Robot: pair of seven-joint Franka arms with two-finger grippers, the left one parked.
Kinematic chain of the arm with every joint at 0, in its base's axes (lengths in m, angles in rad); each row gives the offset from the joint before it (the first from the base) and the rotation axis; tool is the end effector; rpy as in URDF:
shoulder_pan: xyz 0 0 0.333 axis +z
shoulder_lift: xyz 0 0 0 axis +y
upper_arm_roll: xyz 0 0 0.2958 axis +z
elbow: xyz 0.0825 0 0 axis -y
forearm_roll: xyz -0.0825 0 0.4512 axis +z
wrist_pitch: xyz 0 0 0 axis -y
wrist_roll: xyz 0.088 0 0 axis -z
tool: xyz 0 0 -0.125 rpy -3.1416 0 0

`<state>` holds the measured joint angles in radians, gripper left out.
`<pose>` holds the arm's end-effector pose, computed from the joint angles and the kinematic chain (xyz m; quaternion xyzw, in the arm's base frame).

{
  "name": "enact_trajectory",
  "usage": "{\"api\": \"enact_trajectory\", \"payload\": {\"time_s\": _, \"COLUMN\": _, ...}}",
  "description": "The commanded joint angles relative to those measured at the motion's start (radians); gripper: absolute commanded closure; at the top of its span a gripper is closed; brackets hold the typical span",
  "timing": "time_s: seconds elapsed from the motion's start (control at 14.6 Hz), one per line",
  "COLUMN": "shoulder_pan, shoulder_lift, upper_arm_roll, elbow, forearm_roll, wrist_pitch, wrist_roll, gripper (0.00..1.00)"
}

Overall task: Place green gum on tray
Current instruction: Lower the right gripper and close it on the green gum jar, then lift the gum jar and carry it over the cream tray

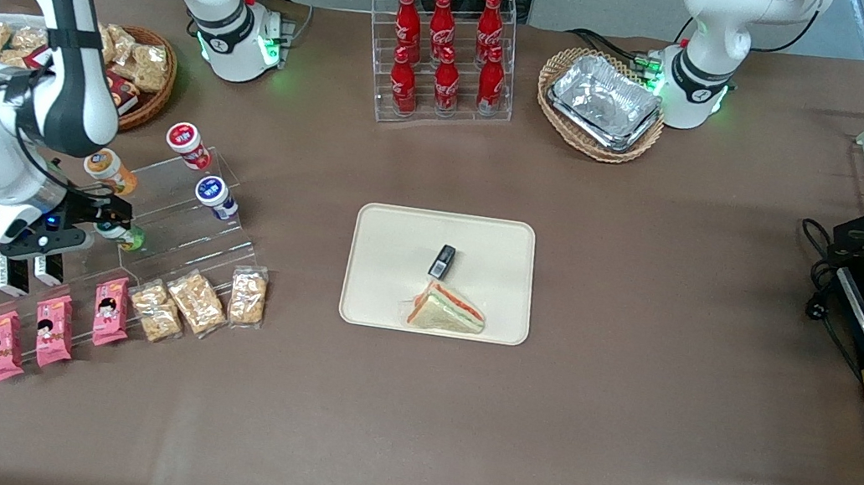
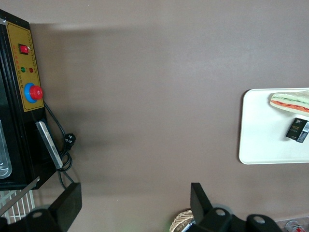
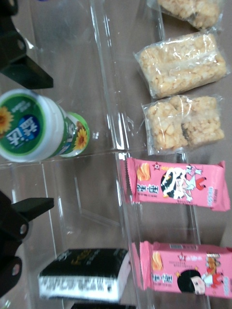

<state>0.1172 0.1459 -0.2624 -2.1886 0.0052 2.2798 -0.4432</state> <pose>0.5826 -0.0872 0.2345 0.9886 0.1475 -0.0287 0.0090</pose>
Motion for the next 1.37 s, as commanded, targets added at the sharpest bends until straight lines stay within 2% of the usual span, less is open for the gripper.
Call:
{"api": "enact_trajectory", "payload": {"time_s": 0.0, "shoulder_pan": 0.005, "shoulder_lift": -0.008, "upper_arm_roll": 0.000, "elbow": -0.043, "forearm_roll": 0.009, "wrist_pitch": 0.053, "wrist_roll": -0.005, "gripper": 0.00}}
{"api": "enact_trajectory", "payload": {"time_s": 0.21, "shoulder_pan": 0.005, "shoulder_lift": -0.009, "upper_arm_roll": 0.000, "elbow": -0.045, "forearm_roll": 0.009, "wrist_pitch": 0.047, "wrist_roll": -0.005, "gripper": 0.02}}
{"api": "enact_trajectory", "payload": {"time_s": 0.34, "shoulder_pan": 0.005, "shoulder_lift": -0.022, "upper_arm_roll": 0.003, "elbow": -0.045, "forearm_roll": 0.009, "wrist_pitch": 0.009, "wrist_roll": -0.005, "gripper": 0.16}}
{"api": "enact_trajectory", "payload": {"time_s": 0.62, "shoulder_pan": 0.007, "shoulder_lift": -0.040, "upper_arm_roll": 0.008, "elbow": -0.033, "forearm_roll": 0.009, "wrist_pitch": -0.059, "wrist_roll": -0.002, "gripper": 0.52}}
{"api": "enact_trajectory", "payload": {"time_s": 0.68, "shoulder_pan": 0.007, "shoulder_lift": -0.040, "upper_arm_roll": 0.009, "elbow": -0.014, "forearm_roll": 0.009, "wrist_pitch": -0.077, "wrist_roll": -0.005, "gripper": 0.57}}
{"api": "enact_trajectory", "payload": {"time_s": 1.3, "shoulder_pan": 0.009, "shoulder_lift": -0.061, "upper_arm_roll": 0.028, "elbow": 0.347, "forearm_roll": 0.015, "wrist_pitch": -0.538, "wrist_roll": 0.001, "gripper": 0.56}}
